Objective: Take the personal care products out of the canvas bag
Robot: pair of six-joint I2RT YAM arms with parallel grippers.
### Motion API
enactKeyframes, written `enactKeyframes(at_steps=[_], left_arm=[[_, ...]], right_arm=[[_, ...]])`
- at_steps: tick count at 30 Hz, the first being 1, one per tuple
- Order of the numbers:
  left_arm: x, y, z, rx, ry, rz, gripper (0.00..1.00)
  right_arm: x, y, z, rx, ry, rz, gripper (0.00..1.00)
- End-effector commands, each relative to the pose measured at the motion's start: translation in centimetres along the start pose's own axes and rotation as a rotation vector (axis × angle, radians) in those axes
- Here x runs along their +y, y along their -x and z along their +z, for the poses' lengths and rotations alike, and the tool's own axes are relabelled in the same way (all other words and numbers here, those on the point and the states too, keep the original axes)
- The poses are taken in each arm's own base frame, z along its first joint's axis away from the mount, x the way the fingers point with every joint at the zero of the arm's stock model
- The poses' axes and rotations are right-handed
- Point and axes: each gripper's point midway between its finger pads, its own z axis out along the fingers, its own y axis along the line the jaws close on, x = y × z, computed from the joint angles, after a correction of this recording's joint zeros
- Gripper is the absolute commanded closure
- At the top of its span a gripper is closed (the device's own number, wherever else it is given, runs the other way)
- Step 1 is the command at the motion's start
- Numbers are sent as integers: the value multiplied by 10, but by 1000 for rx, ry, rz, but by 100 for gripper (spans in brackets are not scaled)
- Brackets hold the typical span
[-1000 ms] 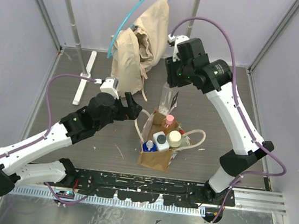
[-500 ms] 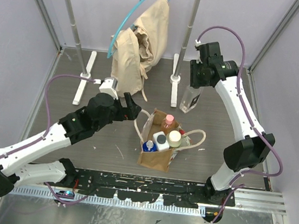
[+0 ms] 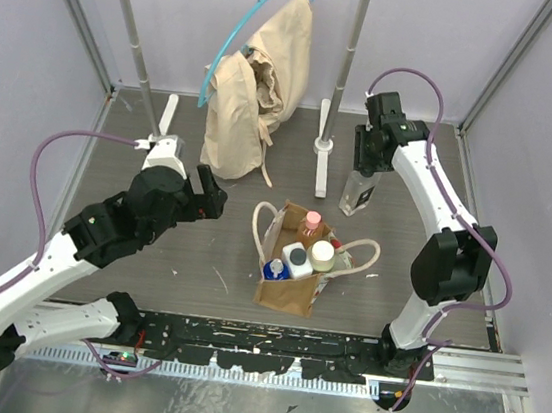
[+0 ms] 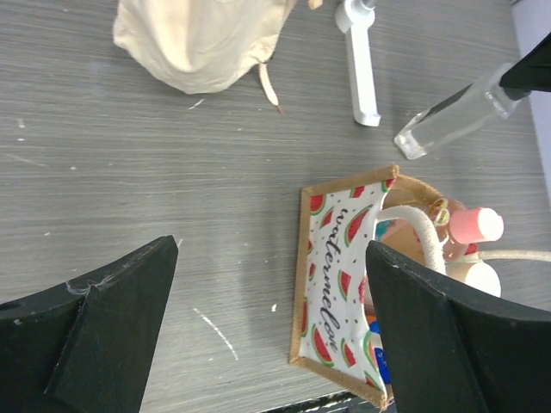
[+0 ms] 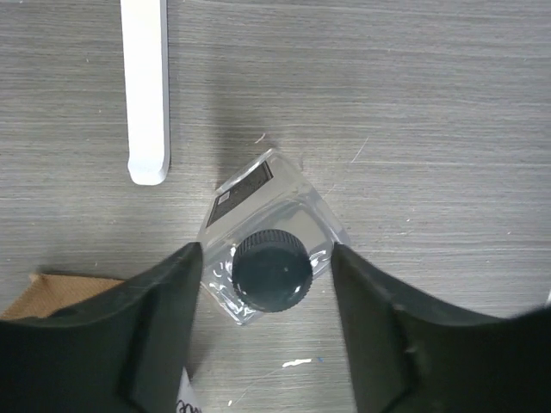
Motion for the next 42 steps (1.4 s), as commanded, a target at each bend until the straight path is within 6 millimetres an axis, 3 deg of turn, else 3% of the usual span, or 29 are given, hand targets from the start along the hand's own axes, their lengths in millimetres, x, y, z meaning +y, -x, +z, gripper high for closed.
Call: enactKeyframes(at_steps=[1,5,8,10,13,17,24,32,38,42], left_arm=[[-13,12,-11,-5,-57,65,2],[-60,25,-10,45,-148,131,2],[-102,19,-4,82,-216,226,2],[-124,12,4,117,-261,261,2],[-145,-17,31,217,-268,331,2],[-159,-47,58,307,-262,386,2],[-183,-81,83,333,-311,456,1],[-199,-98,99,314,-374,449,5],[-204,-115,104,371,-378,484,18],[-202,-121,107,394,-361,496,21]], right_arm=[[-10,23,-29,-122,-40,35,28],[-10,33,-66,-226,-10,70,25],[-7,34,-96,-299,12,93,25],[-5,33,-110,-336,26,117,26],[9,30,-132,-407,107,179,29],[27,11,-151,-456,179,190,29],[30,-28,-153,-419,237,181,29],[30,-43,-155,-399,256,187,29],[21,-50,-159,-411,228,192,28],[18,-49,-162,-426,219,194,27]])
